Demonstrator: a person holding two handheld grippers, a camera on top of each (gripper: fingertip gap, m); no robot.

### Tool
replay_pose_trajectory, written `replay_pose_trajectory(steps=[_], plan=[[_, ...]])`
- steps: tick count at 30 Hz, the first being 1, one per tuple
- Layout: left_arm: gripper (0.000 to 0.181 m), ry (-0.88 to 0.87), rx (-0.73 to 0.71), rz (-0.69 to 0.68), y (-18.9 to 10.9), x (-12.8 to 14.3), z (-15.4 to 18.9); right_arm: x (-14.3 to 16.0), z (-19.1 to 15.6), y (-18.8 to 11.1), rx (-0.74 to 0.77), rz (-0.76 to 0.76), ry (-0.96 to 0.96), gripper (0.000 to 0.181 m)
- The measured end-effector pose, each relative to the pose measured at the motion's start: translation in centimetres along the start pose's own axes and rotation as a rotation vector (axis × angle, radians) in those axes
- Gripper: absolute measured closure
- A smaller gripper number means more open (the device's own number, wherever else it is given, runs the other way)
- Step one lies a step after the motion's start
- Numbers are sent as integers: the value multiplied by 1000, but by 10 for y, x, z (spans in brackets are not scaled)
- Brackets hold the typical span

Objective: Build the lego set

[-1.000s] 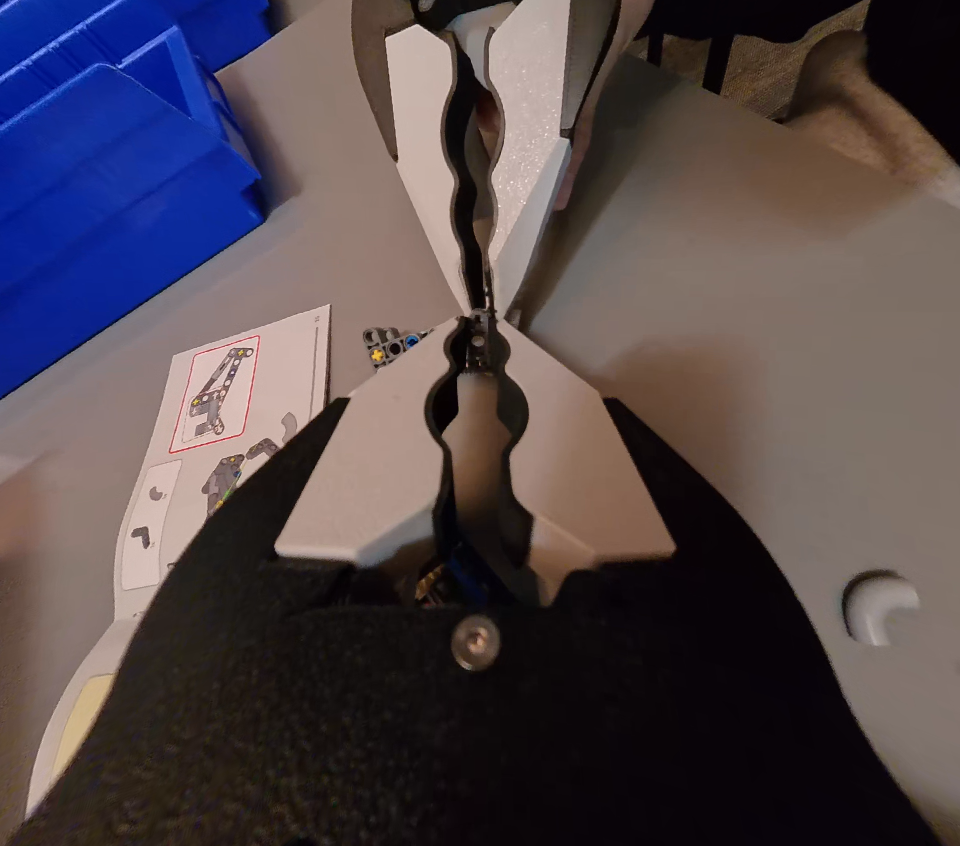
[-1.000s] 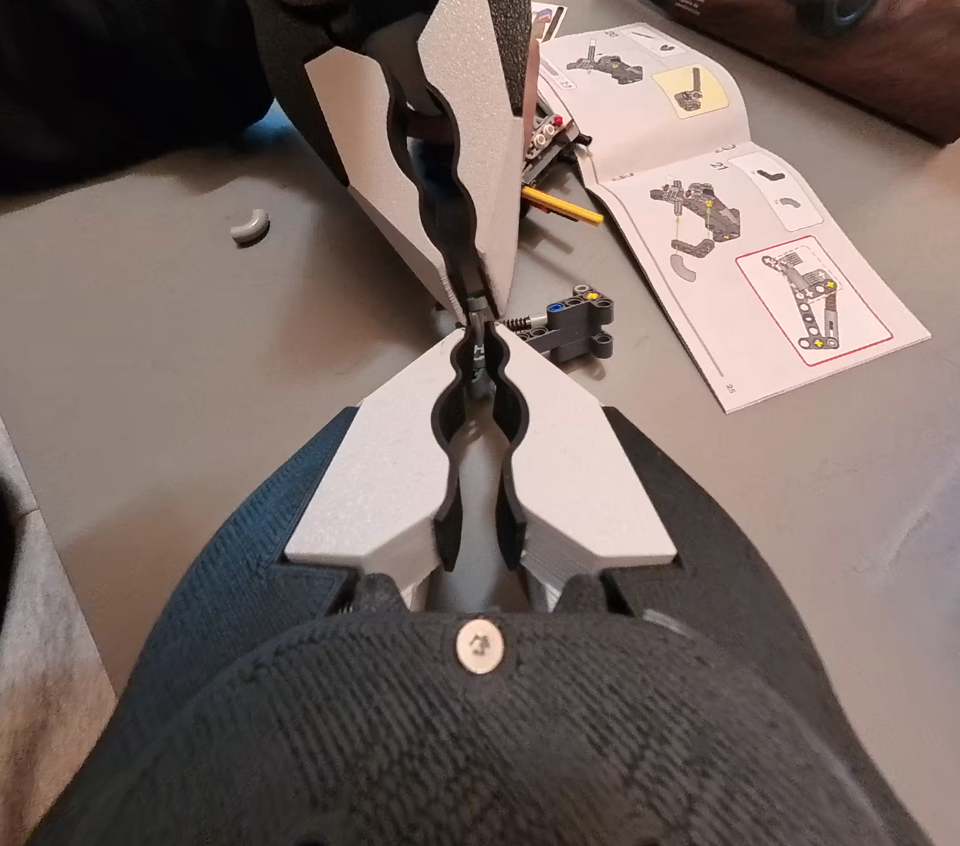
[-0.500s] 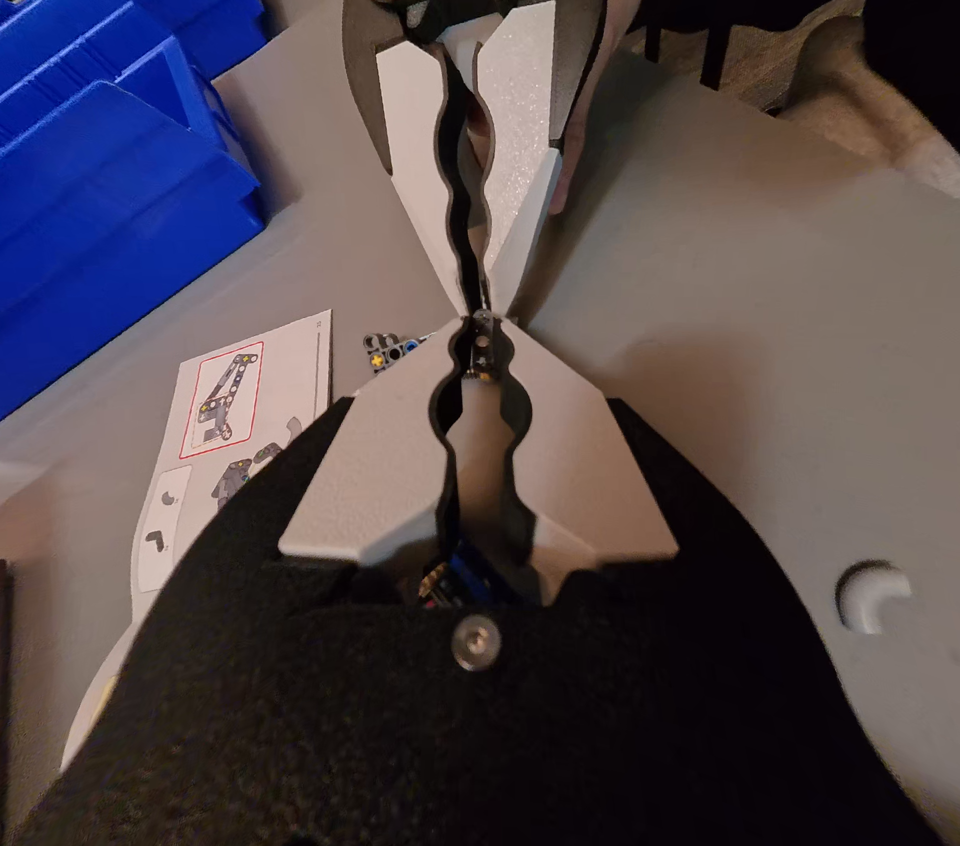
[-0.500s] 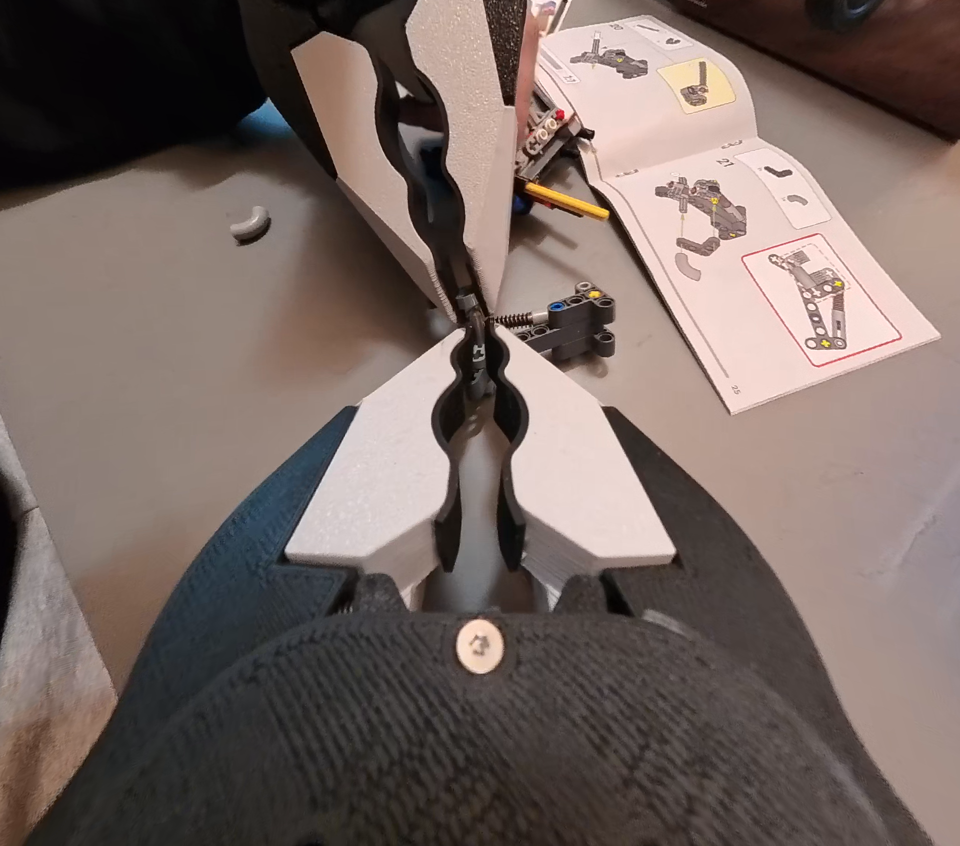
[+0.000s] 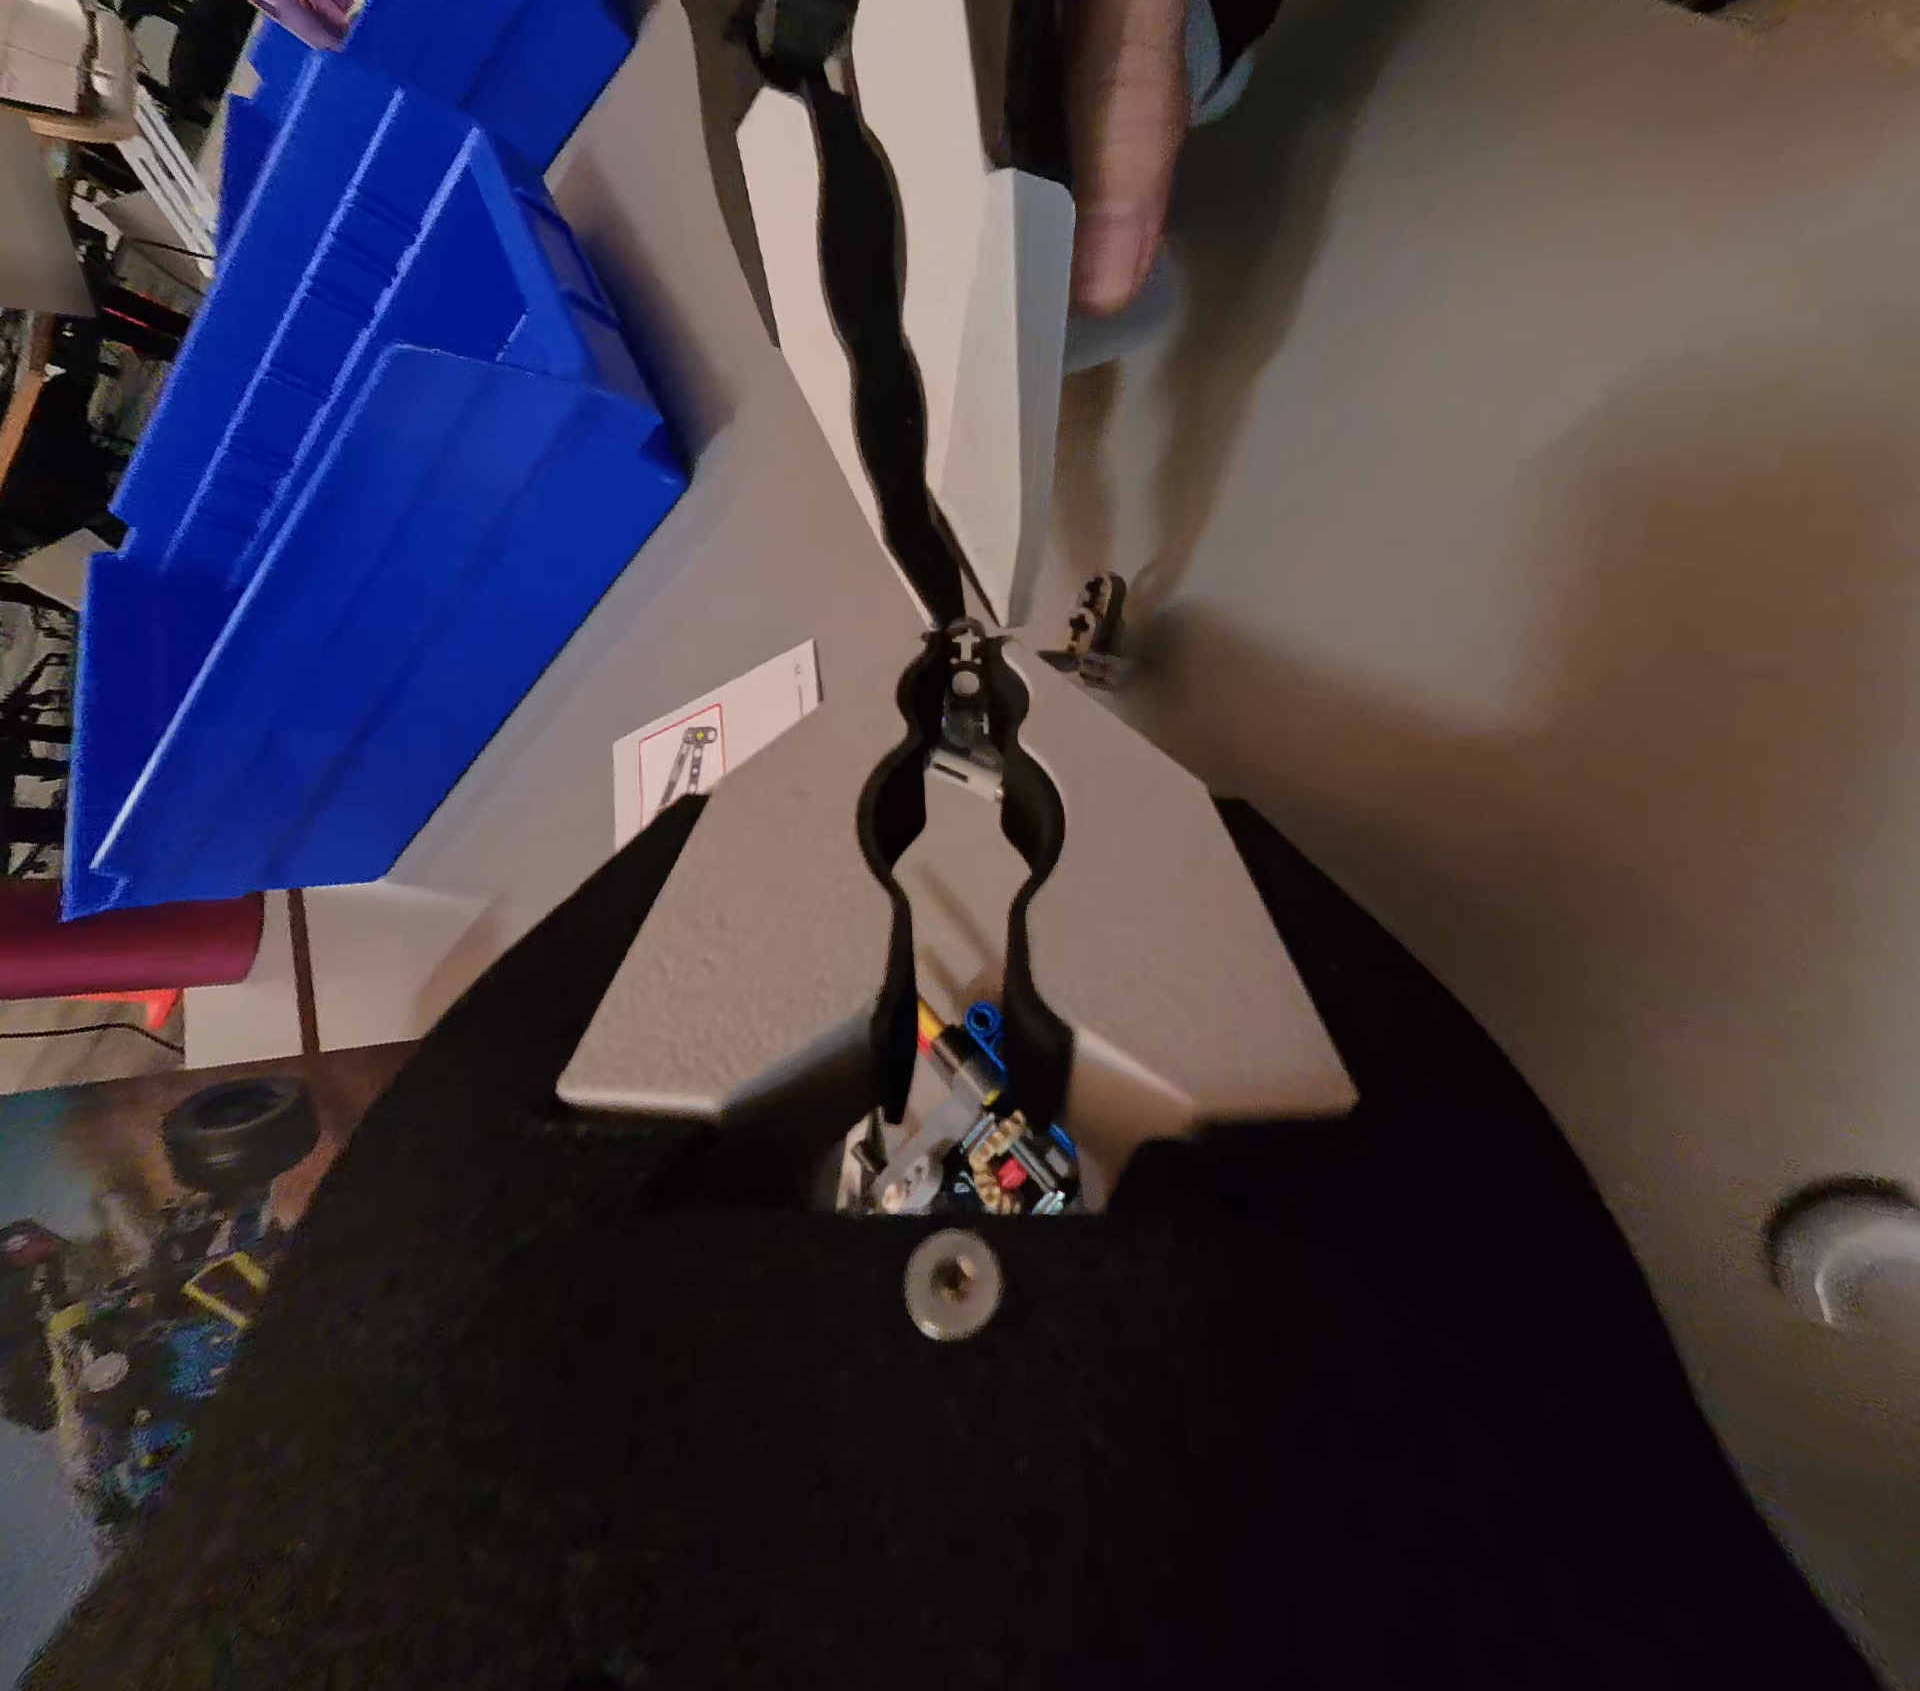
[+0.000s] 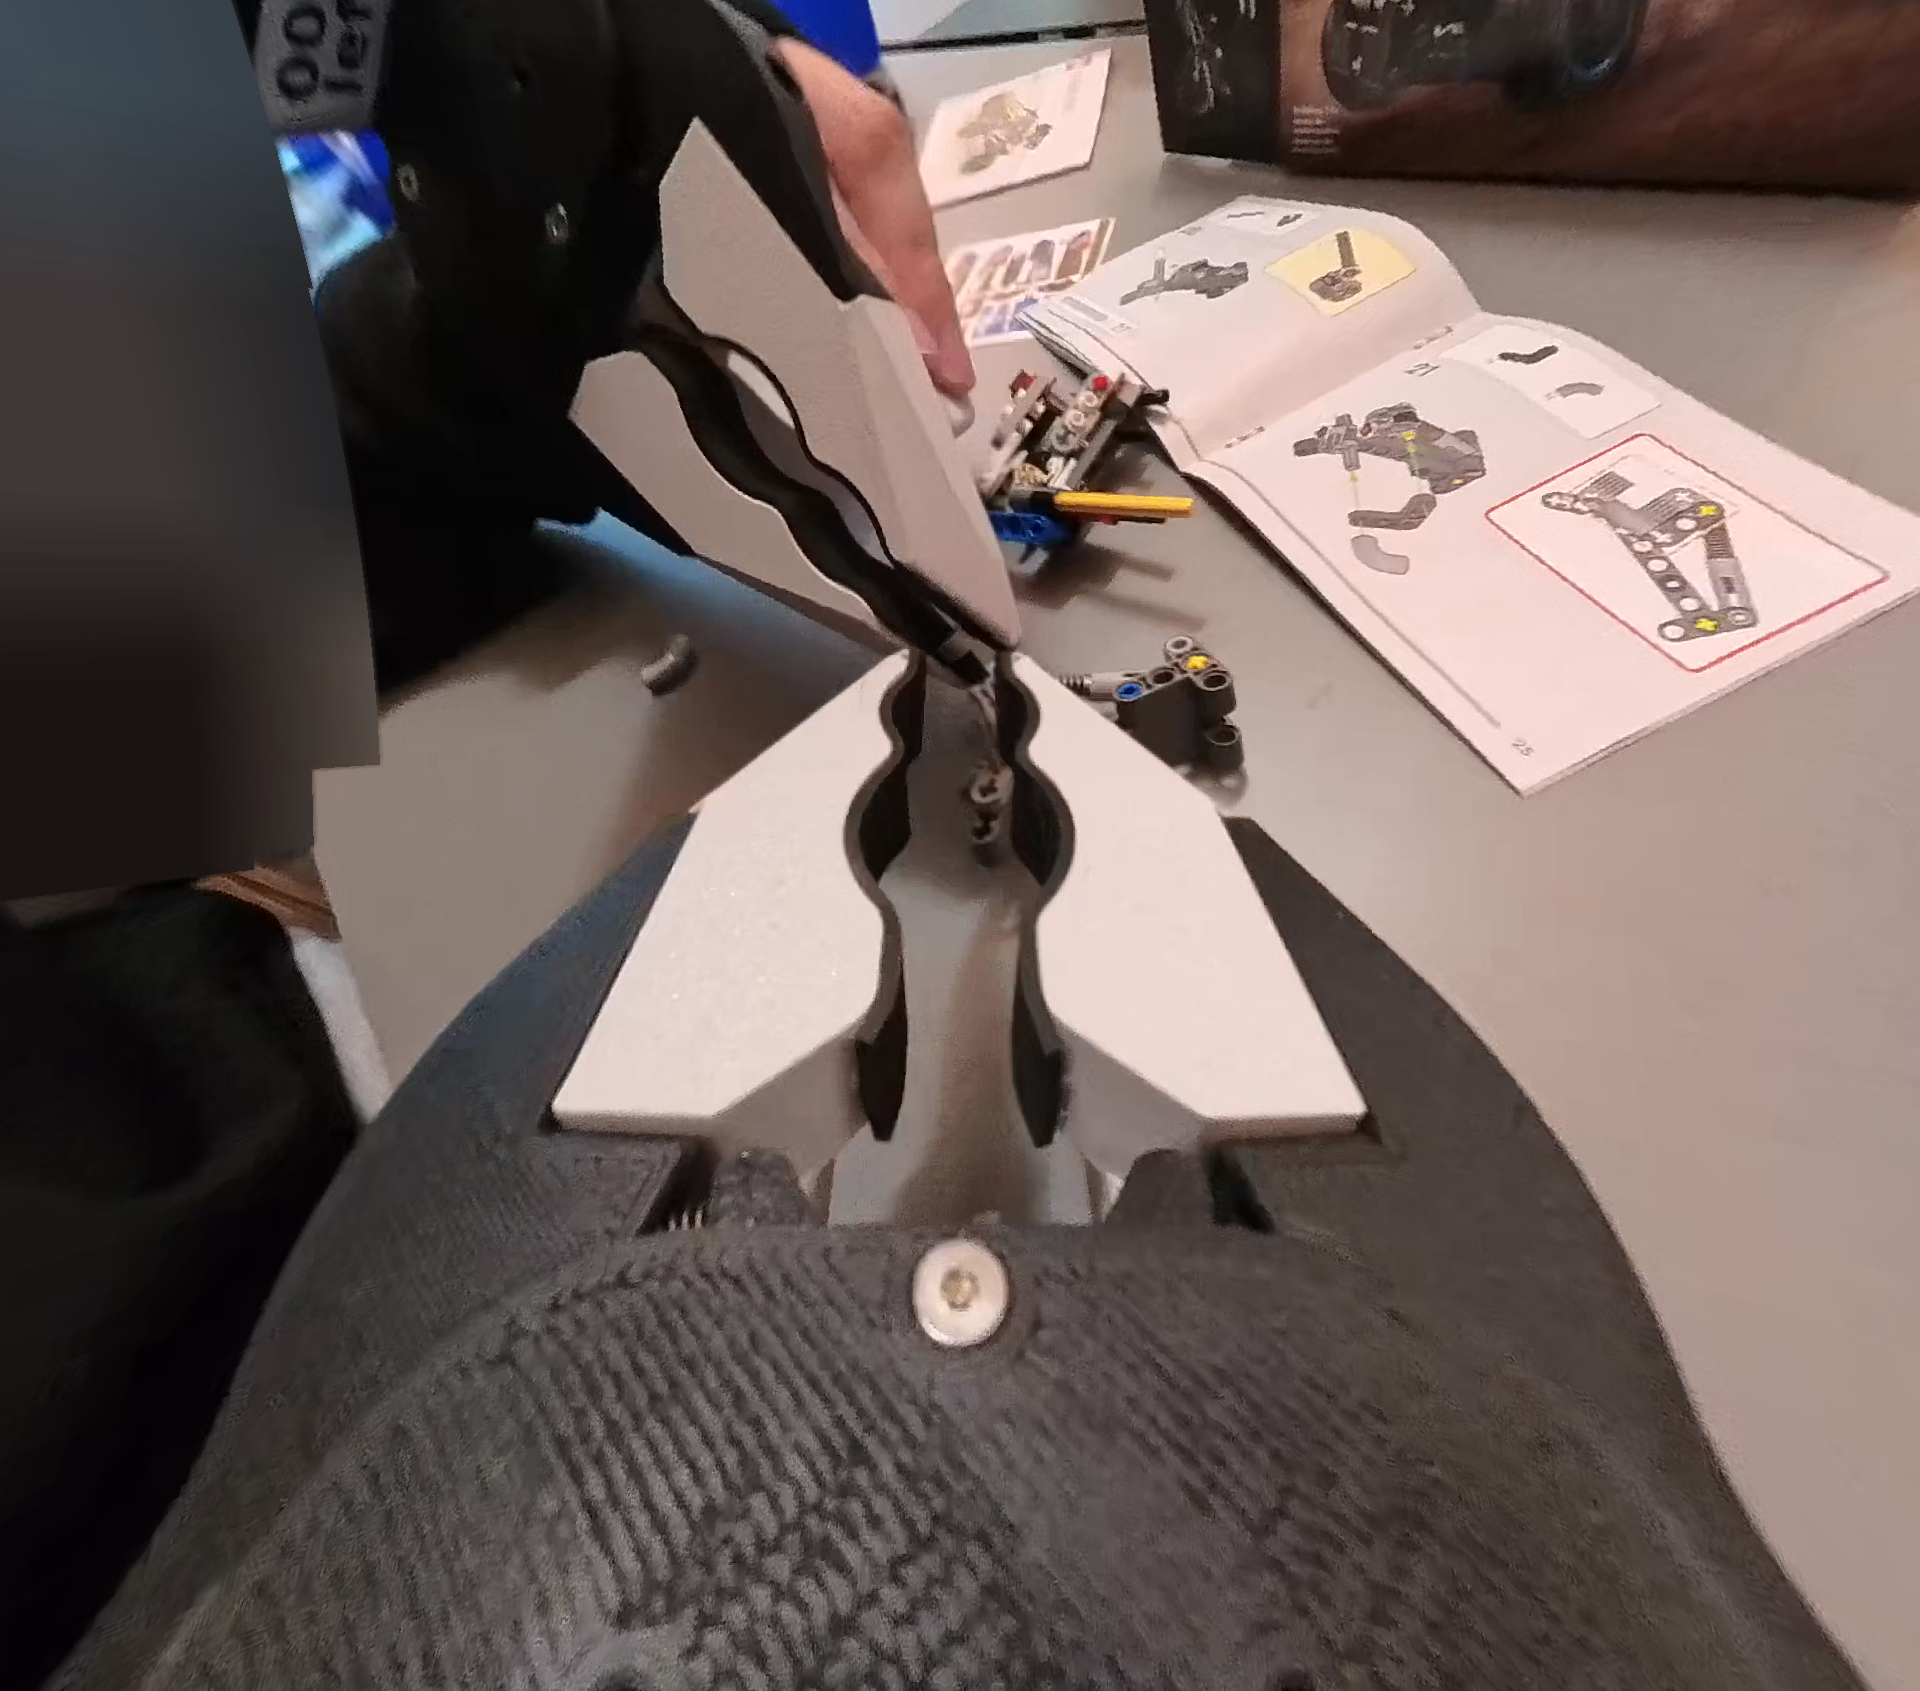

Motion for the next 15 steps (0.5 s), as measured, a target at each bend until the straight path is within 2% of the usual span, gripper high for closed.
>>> replay_pose_trajectory(steps=[6,15], plan=[[177,48,-32,-5,-2,-4,-1,0,3,0,-31,50,84,176],[177,134,-97,-29,-3,-10,-1,-1,7,-3,-65,121,203,174]])
Point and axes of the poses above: each gripper's, where its closed fingertips meet, y out along the fingers, x out of its underside, z = x × y across the jaws, the point moved 10 cm from there along -y, back along the fingers, and after that the axes turned 7 degrees about z, right-handed, at the moved point
